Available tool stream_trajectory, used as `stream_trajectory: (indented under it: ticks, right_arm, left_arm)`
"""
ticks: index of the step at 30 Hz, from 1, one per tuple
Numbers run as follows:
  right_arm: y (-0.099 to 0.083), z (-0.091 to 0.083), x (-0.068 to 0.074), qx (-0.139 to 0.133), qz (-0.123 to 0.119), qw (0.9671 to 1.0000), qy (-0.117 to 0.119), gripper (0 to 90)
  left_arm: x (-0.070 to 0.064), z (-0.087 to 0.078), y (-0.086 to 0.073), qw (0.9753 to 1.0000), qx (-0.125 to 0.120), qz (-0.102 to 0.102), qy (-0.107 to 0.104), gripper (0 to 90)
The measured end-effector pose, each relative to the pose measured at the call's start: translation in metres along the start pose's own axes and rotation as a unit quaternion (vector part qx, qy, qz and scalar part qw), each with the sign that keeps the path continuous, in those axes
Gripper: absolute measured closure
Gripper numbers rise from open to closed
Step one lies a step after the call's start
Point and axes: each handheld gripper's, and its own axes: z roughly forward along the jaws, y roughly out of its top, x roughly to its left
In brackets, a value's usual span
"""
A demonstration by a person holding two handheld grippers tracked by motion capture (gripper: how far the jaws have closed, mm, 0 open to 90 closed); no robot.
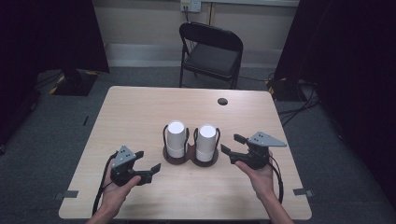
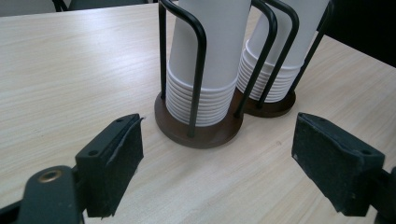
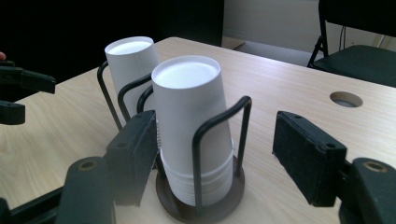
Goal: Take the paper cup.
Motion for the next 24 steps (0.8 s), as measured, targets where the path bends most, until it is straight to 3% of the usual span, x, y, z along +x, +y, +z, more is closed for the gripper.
stream_trajectory:
  ticks: [14,24]
  right_arm:
    - [0.018,0.02,0.01,0.0,-0.016,0.9995,0.025,30.8]
    - [0.029,0.041,0.016,-0.003,-0.031,0.9992,0.025,25.7]
  left_arm:
    - [0.0,0.0,0.0,1.0,0.0,0.002,0.001,16.8]
    - [0.0,0.0,0.0,1.0,0.003,0.005,0.001,17.7]
